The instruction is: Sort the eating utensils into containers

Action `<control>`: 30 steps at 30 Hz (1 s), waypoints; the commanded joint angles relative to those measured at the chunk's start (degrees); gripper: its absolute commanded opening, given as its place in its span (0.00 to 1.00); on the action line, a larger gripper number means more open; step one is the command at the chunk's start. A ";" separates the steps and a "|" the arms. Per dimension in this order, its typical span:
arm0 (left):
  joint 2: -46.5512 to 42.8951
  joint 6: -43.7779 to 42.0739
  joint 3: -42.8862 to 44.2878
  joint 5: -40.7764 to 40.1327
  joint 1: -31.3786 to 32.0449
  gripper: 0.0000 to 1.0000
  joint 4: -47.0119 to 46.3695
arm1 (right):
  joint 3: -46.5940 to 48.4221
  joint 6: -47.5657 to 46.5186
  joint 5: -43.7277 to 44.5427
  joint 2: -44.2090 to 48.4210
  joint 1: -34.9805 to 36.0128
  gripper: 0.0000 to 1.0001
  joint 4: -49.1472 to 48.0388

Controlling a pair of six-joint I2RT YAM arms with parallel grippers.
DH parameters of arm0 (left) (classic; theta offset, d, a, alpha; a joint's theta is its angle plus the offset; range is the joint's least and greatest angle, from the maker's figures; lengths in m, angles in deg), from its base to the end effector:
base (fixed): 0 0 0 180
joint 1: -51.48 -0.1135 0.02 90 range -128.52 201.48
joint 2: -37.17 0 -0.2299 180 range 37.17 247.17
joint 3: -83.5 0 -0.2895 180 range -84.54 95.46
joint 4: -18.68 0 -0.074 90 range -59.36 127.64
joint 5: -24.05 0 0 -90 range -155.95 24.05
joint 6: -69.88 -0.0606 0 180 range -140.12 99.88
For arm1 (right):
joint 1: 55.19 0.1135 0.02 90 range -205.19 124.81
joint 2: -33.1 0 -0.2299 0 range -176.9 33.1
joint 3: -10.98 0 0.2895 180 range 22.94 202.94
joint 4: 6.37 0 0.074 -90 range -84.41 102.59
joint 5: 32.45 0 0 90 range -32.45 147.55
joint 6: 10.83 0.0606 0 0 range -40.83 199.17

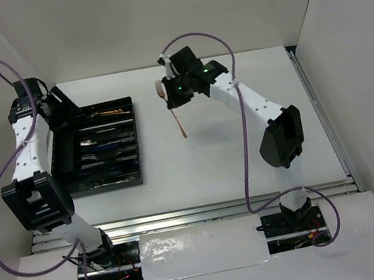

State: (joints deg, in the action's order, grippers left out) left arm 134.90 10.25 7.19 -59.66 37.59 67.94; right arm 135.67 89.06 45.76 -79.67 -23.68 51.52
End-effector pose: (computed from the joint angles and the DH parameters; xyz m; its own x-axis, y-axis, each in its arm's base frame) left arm 0.4254 0.0984 0.2793 -0.4929 -0.6396 -0.5899 -0.4757 0.7658 -0.4328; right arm 0.4069 0.2640 0.2894 -0.7125 -0.2396 -0.6595 -0.5180 0.8136 0.2641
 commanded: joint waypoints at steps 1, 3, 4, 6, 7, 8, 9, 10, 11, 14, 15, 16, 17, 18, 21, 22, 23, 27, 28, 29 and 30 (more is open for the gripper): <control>-5.53 0.13 0.12 -0.91 0.36 0.79 6.01 | 6.52 -3.11 -3.48 -4.56 4.51 0.00 -0.56; -6.85 -0.22 -0.66 -3.19 -0.08 0.79 7.52 | 8.99 -4.61 -6.03 -7.71 6.10 0.00 -2.50; -7.29 -0.05 -1.10 -4.16 -0.61 0.79 8.13 | 11.44 -5.75 -9.97 -8.86 7.07 0.00 -2.95; -8.70 0.30 -1.98 -5.93 -1.14 0.79 10.07 | 13.21 -6.46 -12.28 -11.50 8.13 0.00 -6.70; -8.96 0.48 -1.64 -5.93 -1.31 0.79 11.12 | 12.78 -7.68 -12.55 -11.77 9.70 0.00 -8.65; -8.96 0.74 -0.59 -9.85 -1.14 0.79 13.57 | 12.17 -8.91 -11.77 -11.60 10.58 0.00 -13.63; -9.22 1.00 -0.67 -10.24 -1.14 0.80 14.20 | 10.43 -11.10 -10.54 -11.42 11.55 0.00 -16.03; -9.58 1.35 -1.54 -10.24 -1.14 0.80 14.29 | 9.62 -14.17 -9.23 -11.16 14.00 0.00 -18.05; -10.80 2.23 -2.24 -10.15 -1.14 0.80 14.03 | 9.09 -15.68 -6.08 -11.15 14.89 0.00 -21.46; -13.00 5.04 -3.57 -7.95 -0.96 0.80 14.12 | 10.75 -18.77 -3.85 -13.25 17.53 0.00 -24.57; -13.62 8.01 -3.57 -8.65 -1.14 0.81 14.55 | 11.28 -18.94 -4.55 -13.79 17.80 0.00 -24.84; -14.23 9.95 -2.87 -9.70 -1.05 0.82 15.25 | 11.63 -19.20 -5.16 -14.23 18.15 0.00 -25.10; -14.50 11.45 -2.26 -10.58 -1.14 0.83 15.69 | 11.55 -19.29 -5.43 -14.58 18.85 0.00 -26.41; -14.76 13.73 0.53 -11.98 -1.23 0.84 16.31 | 10.85 -19.64 -5.35 -14.93 19.29 0.00 -27.12; -14.16 14.80 5.90 -11.03 -1.58 0.84 15.52 | 9.53 -19.47 -4.56 -15.72 20.70 0.00 -31.16; -13.63 15.41 7.40 -10.07 -2.71 0.84 15.44 | 9.70 -19.21 -4.38 -16.16 21.05 0.00 -32.56; -13.19 16.46 8.98 -8.24 -3.85 0.83 15.44 | 10.92 -19.29 -3.95 -16.77 21.83 0.00 -32.75; -14.23 17.88 14.34 -3.65 -7.98 0.83 13.77 | 12.34 -19.73 -3.15 -18.98 24.29 0.00 -33.45; -14.32 18.06 15.41 -2.60 -9.82 0.82 13.94 | 12.08 -19.82 -2.98 -19.24 24.65 0.00 -34.15; -14.06 17.71 16.46 -1.98 -10.45 0.83 14.20 | 11.12 -19.91 -2.71 -19.41 25.09 0.00 -34.42; -14.15 17.88 17.60 -1.63 -10.89 0.82 14.64 | 10.76 -20.17 -2.62 -19.68 25.88 0.00 -34.68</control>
State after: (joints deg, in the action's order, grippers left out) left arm 122.42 26.41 21.42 -64.51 28.65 82.96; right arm 145.30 70.29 42.33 -99.08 -0.34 21.91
